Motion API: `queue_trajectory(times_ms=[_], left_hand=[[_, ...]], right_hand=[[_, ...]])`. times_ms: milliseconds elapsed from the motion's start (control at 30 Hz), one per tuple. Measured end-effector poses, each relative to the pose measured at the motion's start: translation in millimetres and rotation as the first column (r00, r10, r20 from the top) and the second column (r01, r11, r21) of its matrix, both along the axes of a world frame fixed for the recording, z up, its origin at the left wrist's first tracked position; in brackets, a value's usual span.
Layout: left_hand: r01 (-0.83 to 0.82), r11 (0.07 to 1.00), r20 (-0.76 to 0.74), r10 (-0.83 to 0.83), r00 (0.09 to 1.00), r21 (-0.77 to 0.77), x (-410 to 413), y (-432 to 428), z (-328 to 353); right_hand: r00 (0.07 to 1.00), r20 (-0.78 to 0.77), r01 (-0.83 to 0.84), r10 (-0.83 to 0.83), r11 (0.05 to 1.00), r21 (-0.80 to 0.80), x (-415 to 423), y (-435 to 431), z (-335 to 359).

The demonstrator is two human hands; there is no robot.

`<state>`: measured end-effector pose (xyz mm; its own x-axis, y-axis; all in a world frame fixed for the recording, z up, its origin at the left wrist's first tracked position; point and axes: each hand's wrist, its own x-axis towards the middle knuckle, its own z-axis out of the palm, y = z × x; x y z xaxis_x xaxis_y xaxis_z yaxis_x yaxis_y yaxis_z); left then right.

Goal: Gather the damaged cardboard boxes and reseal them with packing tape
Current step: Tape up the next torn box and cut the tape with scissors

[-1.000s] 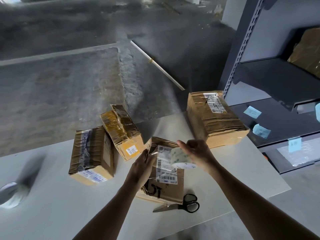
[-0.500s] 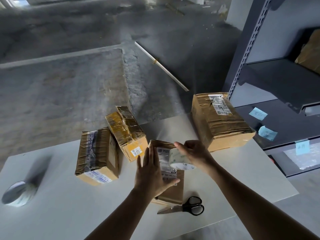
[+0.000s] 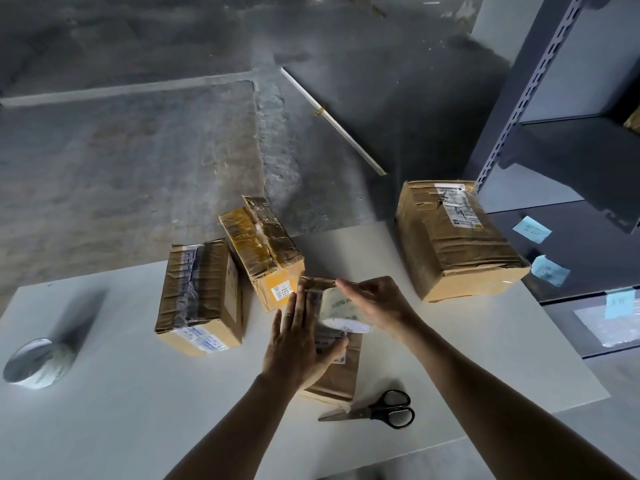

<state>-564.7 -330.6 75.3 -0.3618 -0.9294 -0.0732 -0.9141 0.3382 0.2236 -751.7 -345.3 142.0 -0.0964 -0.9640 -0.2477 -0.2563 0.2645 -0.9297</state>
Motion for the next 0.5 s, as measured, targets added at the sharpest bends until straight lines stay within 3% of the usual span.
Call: queue_trajectory(times_ms=[333, 500], left_hand=[[-0.005, 1.000, 0.007, 0.005, 1.000, 0.020, 2.1, 1.1, 0.2], [-0.004, 1.000, -0.003, 0.004, 1.000, 0.016, 1.7, -0.3, -3.1]], right_hand=[[0.965, -0.255, -0.089, 0.065, 0.993, -0.082, -26.7, 5.7, 8.6], [0.868, -0.458, -0.231, 0.190, 0.972, -0.035, -55.6, 9.0, 8.6]])
